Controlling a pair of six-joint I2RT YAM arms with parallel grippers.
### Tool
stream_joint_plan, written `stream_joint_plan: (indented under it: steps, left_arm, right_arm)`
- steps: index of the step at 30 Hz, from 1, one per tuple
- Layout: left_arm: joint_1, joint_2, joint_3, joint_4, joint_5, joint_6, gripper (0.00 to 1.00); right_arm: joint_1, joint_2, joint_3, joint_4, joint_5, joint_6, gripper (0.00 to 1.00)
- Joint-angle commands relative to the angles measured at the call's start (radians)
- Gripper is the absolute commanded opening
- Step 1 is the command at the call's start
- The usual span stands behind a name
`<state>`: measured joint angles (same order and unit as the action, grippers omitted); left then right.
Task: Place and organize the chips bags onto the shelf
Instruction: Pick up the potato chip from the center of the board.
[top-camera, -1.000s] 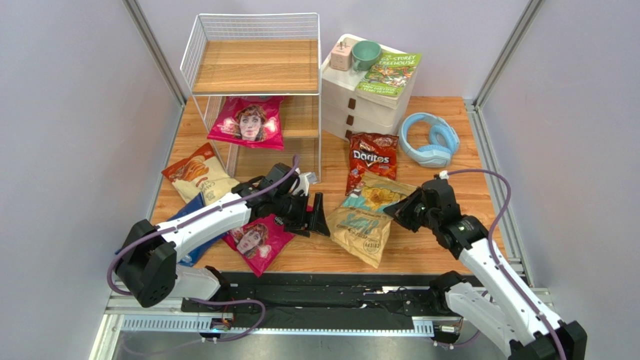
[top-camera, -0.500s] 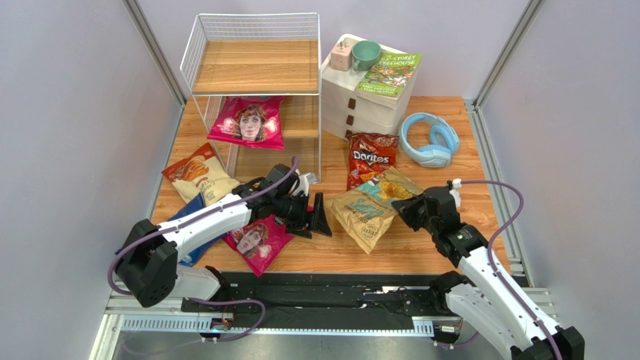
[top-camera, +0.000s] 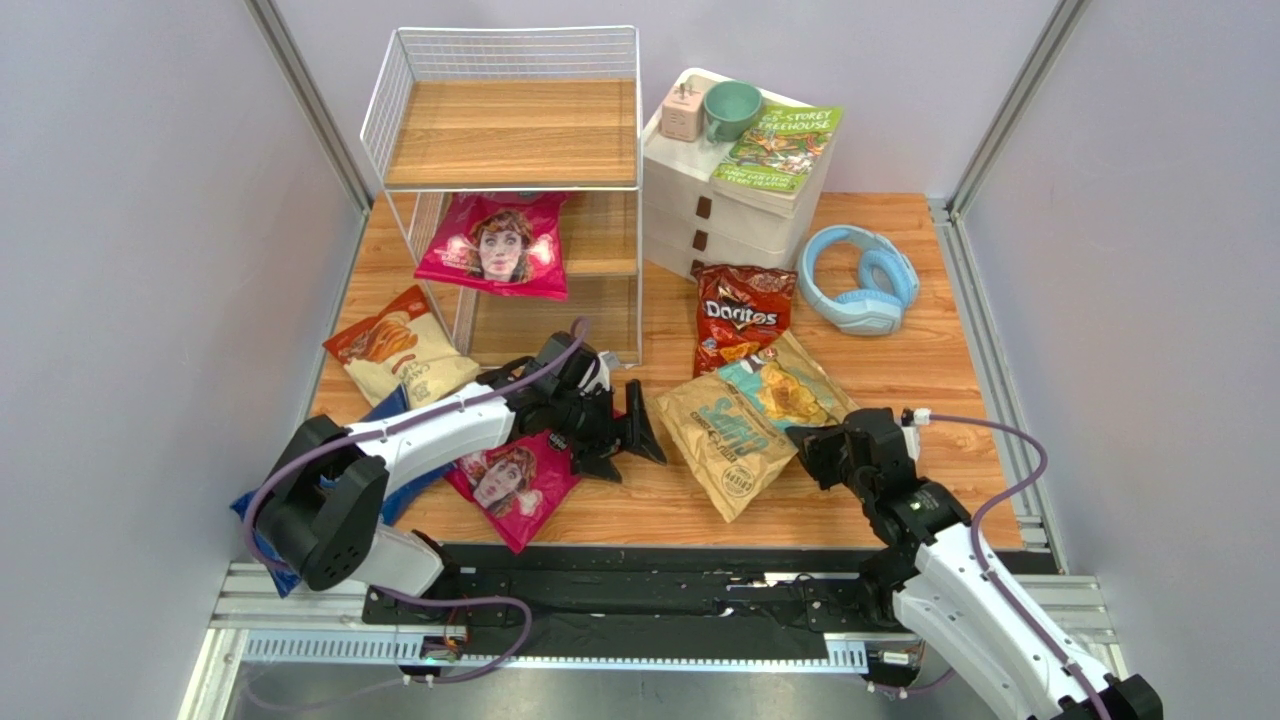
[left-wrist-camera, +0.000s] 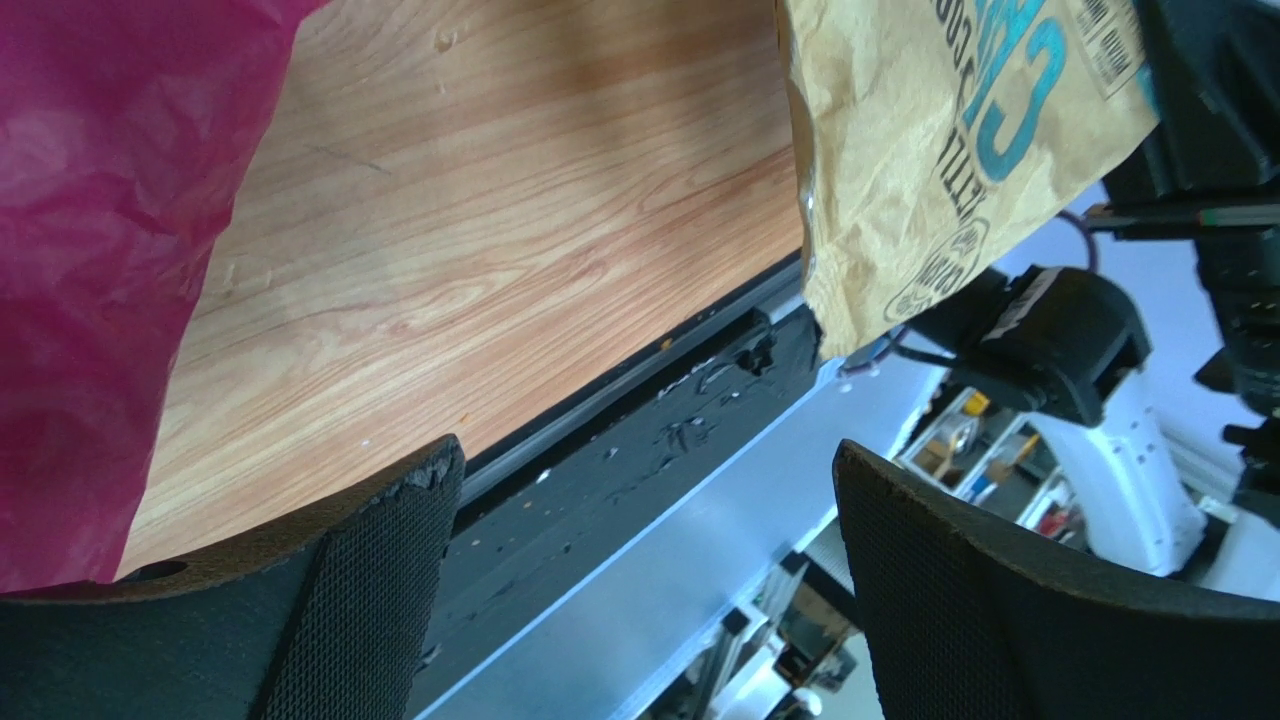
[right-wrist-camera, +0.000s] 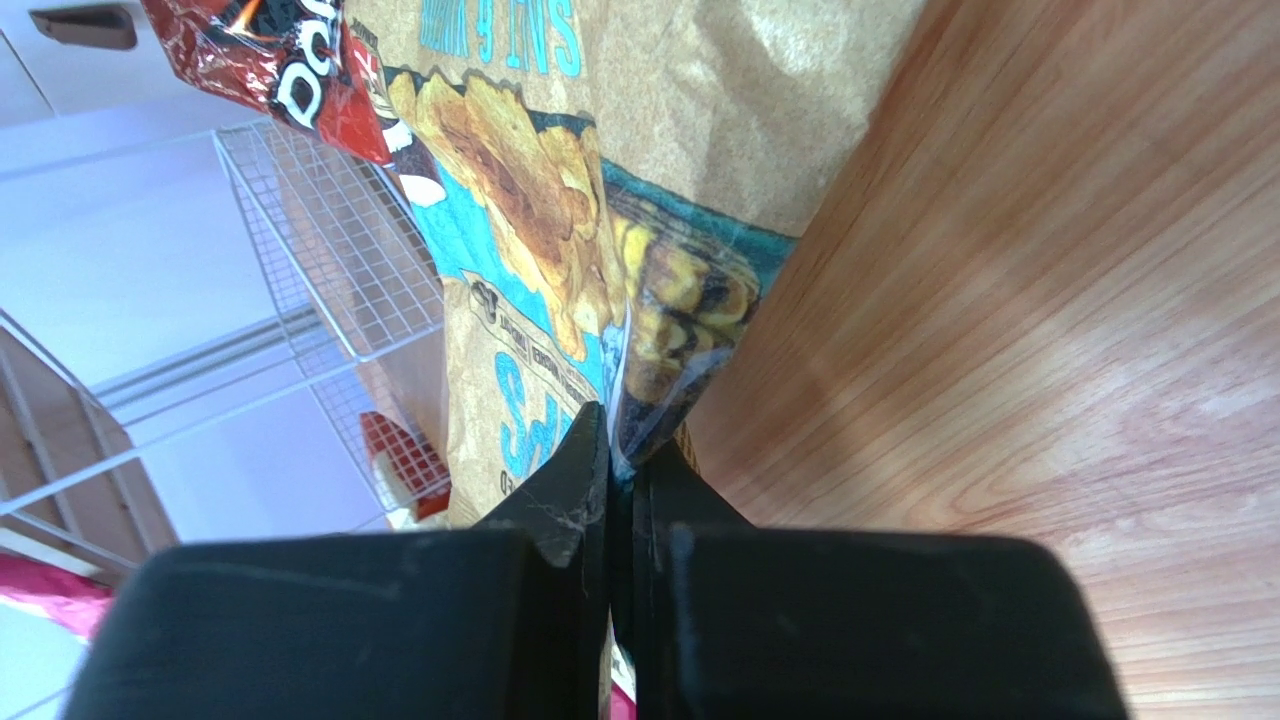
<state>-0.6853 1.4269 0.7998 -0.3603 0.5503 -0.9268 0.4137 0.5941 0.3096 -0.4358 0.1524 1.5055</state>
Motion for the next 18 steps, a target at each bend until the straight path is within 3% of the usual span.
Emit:
stream_joint_plan:
  steps: [1, 18]
  left_arm:
    - [0.004, 0.018, -0.001, 0.133, 0.025, -0.104, 0.96]
    - [-0.025, 0.112, 0.093, 0.307, -0.101, -0.359, 0.95]
  right_arm:
    - [0.005, -0.020, 0.016, 0.034, 0.027, 0.093, 0.00]
    - [0.004, -0.007, 0.059, 0.002, 0.003, 0.153, 0.00]
